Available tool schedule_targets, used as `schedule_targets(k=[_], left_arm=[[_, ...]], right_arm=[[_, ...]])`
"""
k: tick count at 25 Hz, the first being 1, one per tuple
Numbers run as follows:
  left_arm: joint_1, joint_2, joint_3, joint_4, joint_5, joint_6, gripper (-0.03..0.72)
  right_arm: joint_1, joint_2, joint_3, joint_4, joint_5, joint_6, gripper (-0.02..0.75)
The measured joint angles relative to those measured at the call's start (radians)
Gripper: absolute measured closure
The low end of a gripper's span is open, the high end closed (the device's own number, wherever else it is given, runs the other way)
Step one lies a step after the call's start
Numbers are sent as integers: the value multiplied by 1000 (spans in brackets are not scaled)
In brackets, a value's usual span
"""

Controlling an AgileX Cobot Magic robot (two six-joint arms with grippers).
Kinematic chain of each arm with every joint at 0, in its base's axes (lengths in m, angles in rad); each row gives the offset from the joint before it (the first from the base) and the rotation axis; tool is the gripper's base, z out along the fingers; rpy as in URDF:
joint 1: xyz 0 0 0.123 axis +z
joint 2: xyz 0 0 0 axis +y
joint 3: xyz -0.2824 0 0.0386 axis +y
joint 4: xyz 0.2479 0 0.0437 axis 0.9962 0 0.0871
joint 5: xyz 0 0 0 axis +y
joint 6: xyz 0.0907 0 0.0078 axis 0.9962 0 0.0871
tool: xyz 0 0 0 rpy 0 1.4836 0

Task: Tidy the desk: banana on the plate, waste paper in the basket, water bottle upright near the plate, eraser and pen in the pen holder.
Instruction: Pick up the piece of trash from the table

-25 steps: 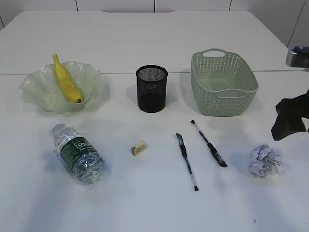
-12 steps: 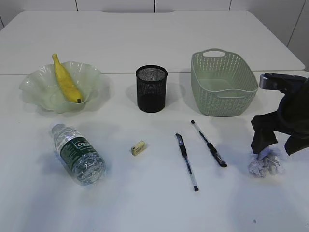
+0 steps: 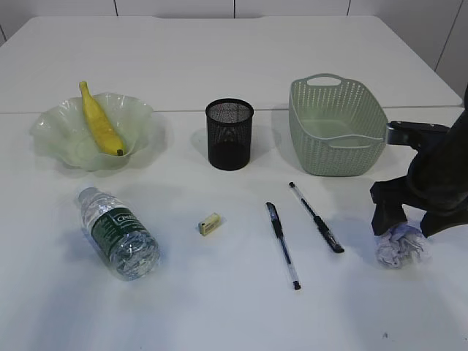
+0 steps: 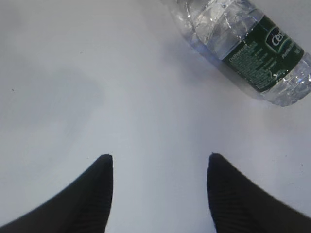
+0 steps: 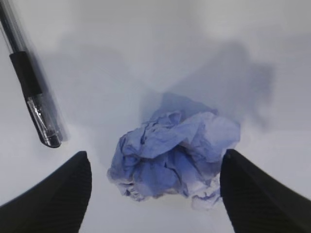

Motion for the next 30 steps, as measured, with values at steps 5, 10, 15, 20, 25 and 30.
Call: schedule_targets(k=[5,10,15,20,25,30], left_arm=[[0,0,0,0,-4,0,259],[0,0,0,0,-6,0,259],[0,0,0,0,-6,0,259],[0,0,0,0,-8,0,260],[0,0,0,0,-8,2,261],[0,0,0,0,-8,1,261]], right_arm=[[0,35,0,-4,-15,0,147],[0,37,0,-12,-17,0,281],[0,37,0,-14,-19,0,458],[0,40,-1,-14,-19,1,611],[0,40,-1,-12,-6,1,678],[0,11,-42,-3,39,-12,682]])
